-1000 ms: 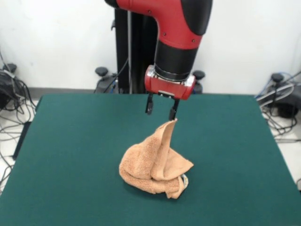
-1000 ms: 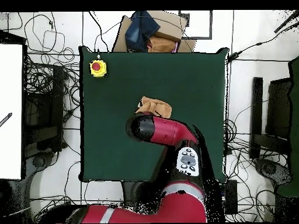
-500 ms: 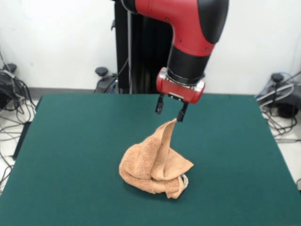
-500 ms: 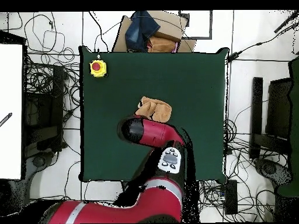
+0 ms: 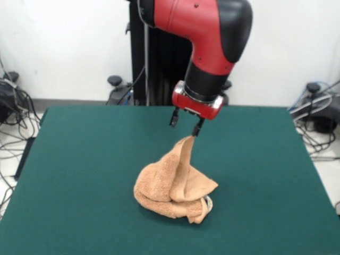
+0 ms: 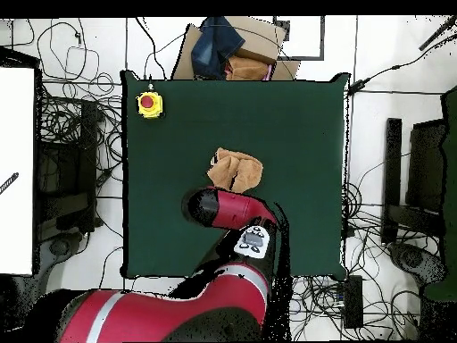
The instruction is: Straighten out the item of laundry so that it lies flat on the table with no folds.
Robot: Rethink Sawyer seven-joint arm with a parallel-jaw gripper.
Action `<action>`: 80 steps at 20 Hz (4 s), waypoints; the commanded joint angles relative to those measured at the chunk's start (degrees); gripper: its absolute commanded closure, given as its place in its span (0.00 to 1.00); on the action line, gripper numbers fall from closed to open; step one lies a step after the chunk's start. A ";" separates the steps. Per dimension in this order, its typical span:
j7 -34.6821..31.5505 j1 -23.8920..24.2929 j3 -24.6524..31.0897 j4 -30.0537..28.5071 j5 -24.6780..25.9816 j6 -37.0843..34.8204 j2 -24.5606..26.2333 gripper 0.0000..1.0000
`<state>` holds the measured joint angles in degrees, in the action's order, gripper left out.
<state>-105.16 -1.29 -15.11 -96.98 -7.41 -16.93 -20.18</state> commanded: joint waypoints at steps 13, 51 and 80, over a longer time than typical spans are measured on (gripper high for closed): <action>-13.06 -2.32 -1.75 1.56 -3.12 -2.04 3.34 0.00; -9.38 -2.62 0.37 4.69 -1.80 -5.10 2.59 0.00; -9.05 -2.28 1.37 7.67 -1.71 -5.63 5.43 0.00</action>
<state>-105.16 -4.01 -18.71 -91.25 -7.40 -18.70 -17.35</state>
